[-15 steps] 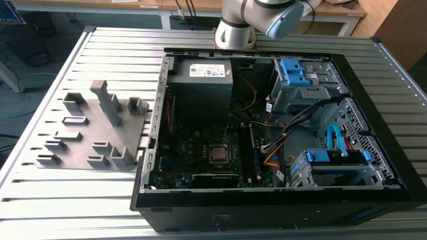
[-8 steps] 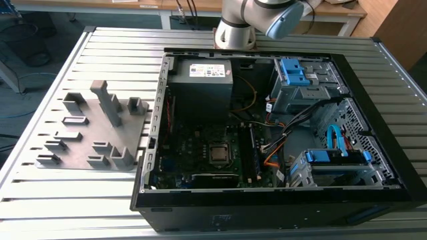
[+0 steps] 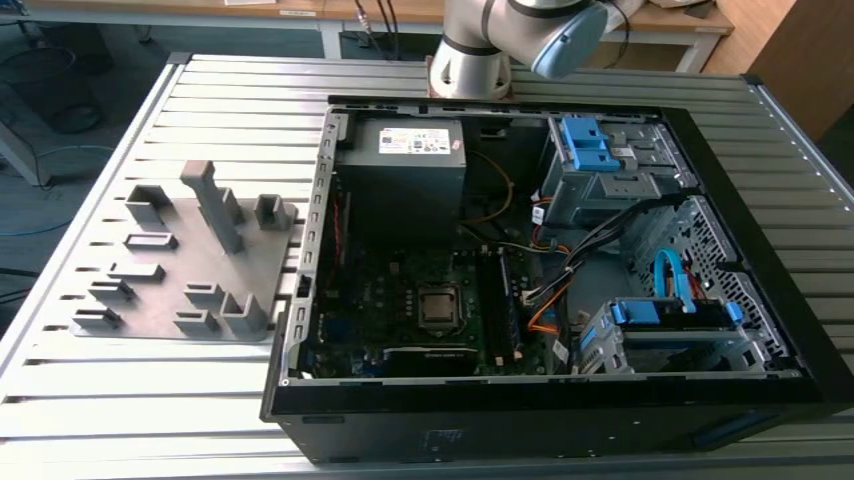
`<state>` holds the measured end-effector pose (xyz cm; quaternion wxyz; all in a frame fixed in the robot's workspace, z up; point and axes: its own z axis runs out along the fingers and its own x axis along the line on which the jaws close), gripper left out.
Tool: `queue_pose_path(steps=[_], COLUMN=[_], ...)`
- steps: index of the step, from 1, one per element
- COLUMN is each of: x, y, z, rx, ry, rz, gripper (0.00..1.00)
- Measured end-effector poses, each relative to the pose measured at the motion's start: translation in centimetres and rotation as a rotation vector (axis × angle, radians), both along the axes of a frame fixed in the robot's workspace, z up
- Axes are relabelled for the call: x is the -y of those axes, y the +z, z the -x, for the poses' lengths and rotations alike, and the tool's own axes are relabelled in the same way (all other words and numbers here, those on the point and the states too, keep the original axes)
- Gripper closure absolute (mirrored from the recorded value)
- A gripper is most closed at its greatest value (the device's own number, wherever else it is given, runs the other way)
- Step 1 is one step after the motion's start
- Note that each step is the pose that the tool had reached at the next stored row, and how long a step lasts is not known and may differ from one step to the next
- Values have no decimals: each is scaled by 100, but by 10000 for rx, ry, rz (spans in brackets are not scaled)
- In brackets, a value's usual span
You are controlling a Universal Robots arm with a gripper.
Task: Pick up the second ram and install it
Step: 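Pick up the second ram and move it above second insertion slot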
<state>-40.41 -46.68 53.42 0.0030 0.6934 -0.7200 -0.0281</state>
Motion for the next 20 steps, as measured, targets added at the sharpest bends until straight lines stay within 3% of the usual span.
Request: queue_pose_path(steps=[20], x=[-1], y=[306], z=[-1], rx=[-4], ry=[0], rz=[2], gripper=[86])
